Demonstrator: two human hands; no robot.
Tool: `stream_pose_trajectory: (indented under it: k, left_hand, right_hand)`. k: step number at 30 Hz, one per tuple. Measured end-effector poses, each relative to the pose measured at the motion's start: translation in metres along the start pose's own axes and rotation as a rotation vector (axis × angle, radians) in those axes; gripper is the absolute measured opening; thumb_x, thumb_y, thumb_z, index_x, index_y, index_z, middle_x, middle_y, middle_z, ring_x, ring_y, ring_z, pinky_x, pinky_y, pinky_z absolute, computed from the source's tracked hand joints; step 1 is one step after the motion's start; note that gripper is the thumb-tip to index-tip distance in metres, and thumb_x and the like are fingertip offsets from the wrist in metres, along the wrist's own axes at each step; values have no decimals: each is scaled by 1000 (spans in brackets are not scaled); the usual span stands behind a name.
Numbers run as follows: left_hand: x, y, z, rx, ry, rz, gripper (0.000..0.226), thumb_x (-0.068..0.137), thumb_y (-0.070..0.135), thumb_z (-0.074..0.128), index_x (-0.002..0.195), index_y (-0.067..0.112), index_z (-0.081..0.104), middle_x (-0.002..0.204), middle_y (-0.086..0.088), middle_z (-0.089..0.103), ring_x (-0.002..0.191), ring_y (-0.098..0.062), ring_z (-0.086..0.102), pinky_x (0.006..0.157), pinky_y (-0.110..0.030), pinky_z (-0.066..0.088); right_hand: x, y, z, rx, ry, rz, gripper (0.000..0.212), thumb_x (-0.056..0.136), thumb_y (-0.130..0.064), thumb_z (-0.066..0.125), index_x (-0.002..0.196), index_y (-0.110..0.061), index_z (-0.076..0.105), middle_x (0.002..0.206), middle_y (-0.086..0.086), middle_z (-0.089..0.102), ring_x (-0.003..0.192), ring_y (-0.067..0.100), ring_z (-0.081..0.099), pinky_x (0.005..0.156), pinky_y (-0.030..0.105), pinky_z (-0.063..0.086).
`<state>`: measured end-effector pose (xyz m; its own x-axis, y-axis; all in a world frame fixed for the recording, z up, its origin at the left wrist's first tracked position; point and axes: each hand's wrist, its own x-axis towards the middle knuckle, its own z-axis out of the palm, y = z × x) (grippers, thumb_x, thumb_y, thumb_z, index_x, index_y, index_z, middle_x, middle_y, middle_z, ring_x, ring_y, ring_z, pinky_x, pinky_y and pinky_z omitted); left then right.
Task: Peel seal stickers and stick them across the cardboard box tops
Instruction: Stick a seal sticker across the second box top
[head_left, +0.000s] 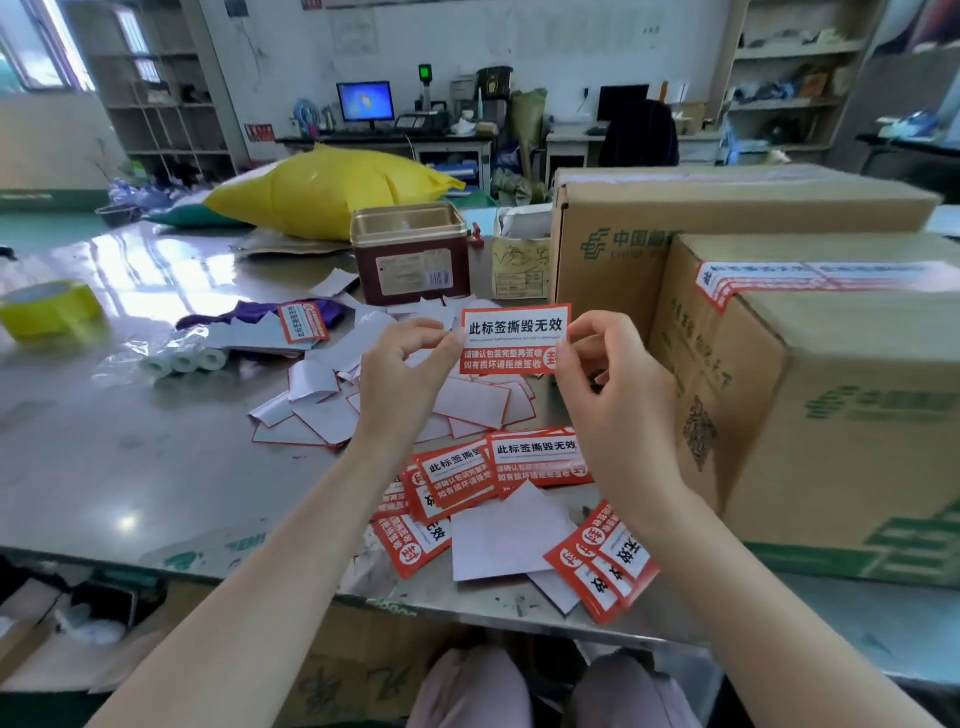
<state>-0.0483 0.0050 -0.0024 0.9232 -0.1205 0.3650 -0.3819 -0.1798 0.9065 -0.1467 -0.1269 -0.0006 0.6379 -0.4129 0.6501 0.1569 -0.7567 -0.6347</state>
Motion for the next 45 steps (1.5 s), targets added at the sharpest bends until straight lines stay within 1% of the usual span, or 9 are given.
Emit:
stream_pose_trajectory:
  k: [8,13,18,24,27,30,36,41,45]
  left_hand:
    - [-22,79,17,-127,-1,154,10,85,31,65,75,30,68,97,6,64,101,-15,59,89,-39,50]
    - [-41,142,47,-206,-62,284,20,88,26,61,70,23,68,75,7,67,79,-13,64,67,-23,51]
    - [-50,187,90,-170,-131,354,20,88,25,61,70,22,70,69,16,66,65,9,59,57,-7,43]
    - [-43,211,154,-79,-252,285,36,87,26,61,64,-1,66,49,-2,51,58,-20,51,57,-7,42]
    - [-37,212,181,-10,-311,253,40,86,25,60,73,-12,64,58,-12,53,63,-22,49,67,-20,45]
    - [-32,209,200,79,-389,196,34,85,26,61,71,-5,65,71,-5,63,62,-12,49,72,-29,46]
    - [-28,206,217,354,-532,271,51,89,30,48,44,19,27,41,5,24,40,-16,24,58,-32,30]
    - [-29,202,218,449,-563,332,30,96,28,38,87,7,59,71,-3,51,67,-20,48,69,-37,41]
    - [-36,203,215,503,-641,394,33,97,14,34,121,12,56,116,-4,57,106,-18,53,82,-28,40]
  right_hand:
    - [18,-51,-73,-81,231,-229,12,92,-21,53,101,-14,51,79,-1,61,67,16,57,57,41,51]
    - [34,-66,-137,9,324,-240,9,92,-15,53,99,-11,52,80,-2,59,70,8,57,62,22,50]
    - [54,-43,-195,-5,384,-78,3,92,-19,52,94,-16,51,72,-10,50,63,1,46,62,2,37]
    - [71,16,-239,24,393,147,2,88,-17,53,88,-19,55,79,6,65,74,25,63,67,45,55]
    - [76,41,-249,40,385,233,3,88,-17,54,89,-18,56,78,4,67,67,15,66,62,36,58]
    - [80,60,-253,94,352,325,7,89,-12,54,94,-14,58,75,0,67,60,4,66,54,18,54]
    - [83,85,-257,206,310,462,8,87,-6,55,91,-10,61,71,7,68,60,13,64,58,25,54]
    - [80,95,-260,216,265,525,9,88,-4,55,87,-11,61,75,9,67,62,12,62,70,29,58]
    - [78,97,-261,222,259,533,16,88,-2,53,78,-12,60,72,8,66,61,13,60,74,32,57]
